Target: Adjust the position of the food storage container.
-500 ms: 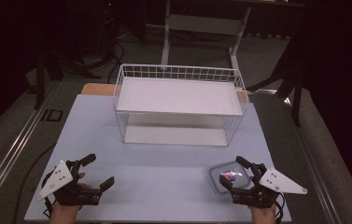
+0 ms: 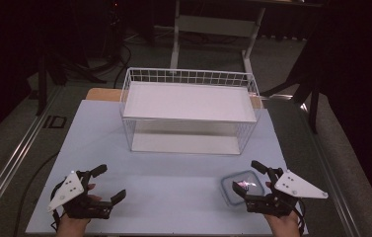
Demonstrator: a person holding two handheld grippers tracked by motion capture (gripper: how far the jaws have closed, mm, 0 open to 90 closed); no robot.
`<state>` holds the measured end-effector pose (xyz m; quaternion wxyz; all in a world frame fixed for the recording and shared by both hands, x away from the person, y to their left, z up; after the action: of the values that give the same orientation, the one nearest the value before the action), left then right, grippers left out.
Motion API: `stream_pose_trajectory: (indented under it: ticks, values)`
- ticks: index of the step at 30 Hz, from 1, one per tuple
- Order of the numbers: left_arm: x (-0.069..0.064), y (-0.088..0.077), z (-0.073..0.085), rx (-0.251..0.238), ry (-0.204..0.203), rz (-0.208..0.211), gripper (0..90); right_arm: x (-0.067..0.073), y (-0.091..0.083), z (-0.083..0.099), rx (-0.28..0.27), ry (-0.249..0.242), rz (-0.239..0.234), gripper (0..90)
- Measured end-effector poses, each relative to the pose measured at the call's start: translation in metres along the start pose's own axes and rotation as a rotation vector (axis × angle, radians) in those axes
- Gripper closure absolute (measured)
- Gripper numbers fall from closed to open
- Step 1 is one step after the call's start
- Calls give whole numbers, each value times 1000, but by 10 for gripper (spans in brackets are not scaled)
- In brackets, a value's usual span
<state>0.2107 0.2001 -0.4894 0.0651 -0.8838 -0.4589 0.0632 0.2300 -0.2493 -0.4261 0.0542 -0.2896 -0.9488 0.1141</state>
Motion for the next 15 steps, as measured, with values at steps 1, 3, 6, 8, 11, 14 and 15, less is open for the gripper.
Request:
stream_pose_trajectory:
  ticks: [1,3,6,8,11,14,15]
  values:
    - [-1,0,0,-1,-1,1,17,-3,0,1,4,8,-21,126]
    - [-2,1,0,1,9,5,17,-9,-2,4,25,20,-2,151]
    - [-4,2,0,6,19,9,17,-19,-3,11,58,51,6,182]
    - [-5,3,1,11,22,11,17,-26,-5,15,75,77,8,221]
    - [-5,5,1,14,20,17,17,-36,-9,21,105,79,36,321]
    - [-6,7,2,20,17,23,17,-45,-14,29,133,87,57,498]
    - [-7,8,2,23,17,27,17,-48,-16,32,141,90,75,558]
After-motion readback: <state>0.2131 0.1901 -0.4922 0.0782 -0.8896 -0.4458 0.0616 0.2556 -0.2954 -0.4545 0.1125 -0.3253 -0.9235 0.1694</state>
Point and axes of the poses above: each handheld gripper's, and its own axes: y roughly forward along the jaws, z roughly out of its underside, x roughly to its left, the point moved 3 cm from there along y, roughly forward along the jaws, and after that the axes turned 10 degrees about -z, right-handed, at the moved point
